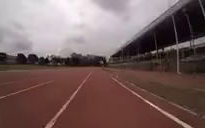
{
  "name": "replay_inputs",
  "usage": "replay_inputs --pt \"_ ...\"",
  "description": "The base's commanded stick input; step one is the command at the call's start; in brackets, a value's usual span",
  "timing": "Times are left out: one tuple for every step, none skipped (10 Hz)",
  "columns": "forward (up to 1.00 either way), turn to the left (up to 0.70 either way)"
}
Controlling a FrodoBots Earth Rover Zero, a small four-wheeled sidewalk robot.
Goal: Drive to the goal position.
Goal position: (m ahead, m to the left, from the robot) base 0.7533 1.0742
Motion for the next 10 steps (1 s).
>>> replay_inputs --pt "0.70 0.00" --pt "0.70 0.00" --pt "0.70 0.00" --pt "0.70 0.00" --pt "0.70 0.00" --pt "0.70 0.00" --pt "0.70 0.00" --pt "0.70 0.00" --pt "0.70 0.00" --pt "0.70 0.00"
